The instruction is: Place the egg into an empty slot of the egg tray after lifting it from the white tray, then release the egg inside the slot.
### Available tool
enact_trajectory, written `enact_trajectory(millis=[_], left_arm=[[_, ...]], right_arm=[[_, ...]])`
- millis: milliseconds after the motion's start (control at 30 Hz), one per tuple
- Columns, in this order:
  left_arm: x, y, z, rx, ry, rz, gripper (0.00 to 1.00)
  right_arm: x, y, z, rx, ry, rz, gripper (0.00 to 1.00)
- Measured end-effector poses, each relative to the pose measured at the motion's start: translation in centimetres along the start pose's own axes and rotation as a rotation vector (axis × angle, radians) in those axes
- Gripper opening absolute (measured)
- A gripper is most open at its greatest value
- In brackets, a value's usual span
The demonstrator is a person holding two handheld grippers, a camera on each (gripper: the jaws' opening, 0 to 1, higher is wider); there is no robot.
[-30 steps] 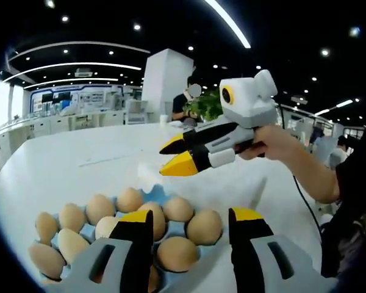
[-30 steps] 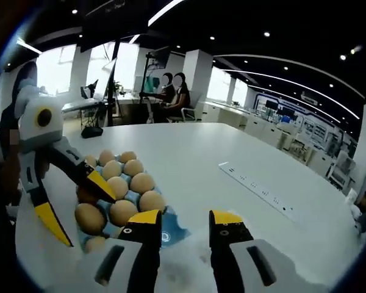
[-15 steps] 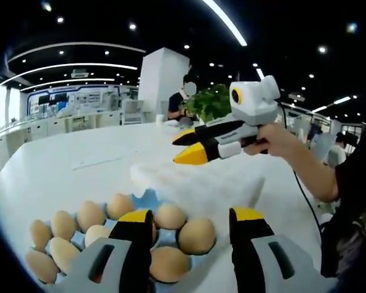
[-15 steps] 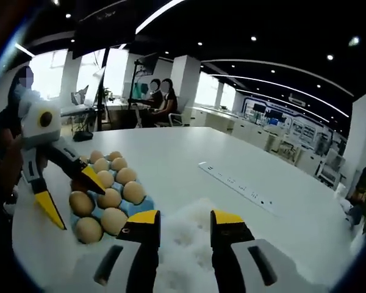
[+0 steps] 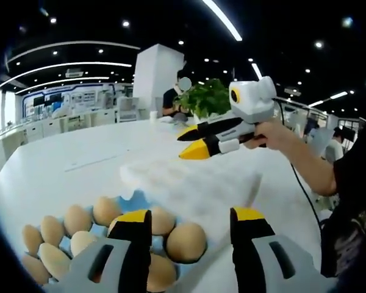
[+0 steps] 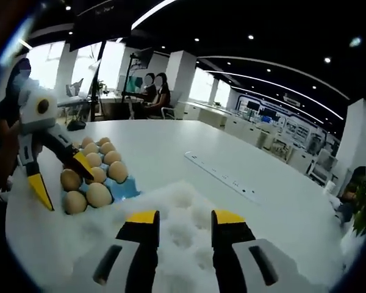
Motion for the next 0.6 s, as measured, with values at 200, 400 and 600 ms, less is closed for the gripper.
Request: enact_trajectory(millis=[200,400,600], left_arm=[[0.5,-0.1,0.3,0.002,0.004,-0.006,0.53],[0.7,-0.3,0.4,0.009,0.015,-0.010,0.53],[0.9,-0.3,0.6,0.014,0.019,-0.009,0.53]], right_arm=[[-1.6,-0.9,-0.8,0.014,-0.003,-0.024,0.35],[-2.4,-2.4,-1.4,0.026,-0.003,-0.046,0.35],[-3.2,-3.6,-2.2,0.033,0.004,-0.074,0.35]])
Point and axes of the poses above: the point that each gripper's makers call its tool centre point, and the gripper's own axes: x roughly forward along the fingers, y roughly to its left, z roughly out of its top, the point moved 8 cm from there along -x, roughly backward along the fingers, and after that the axes turned 15 degrees about x, right-handed, at the moved point
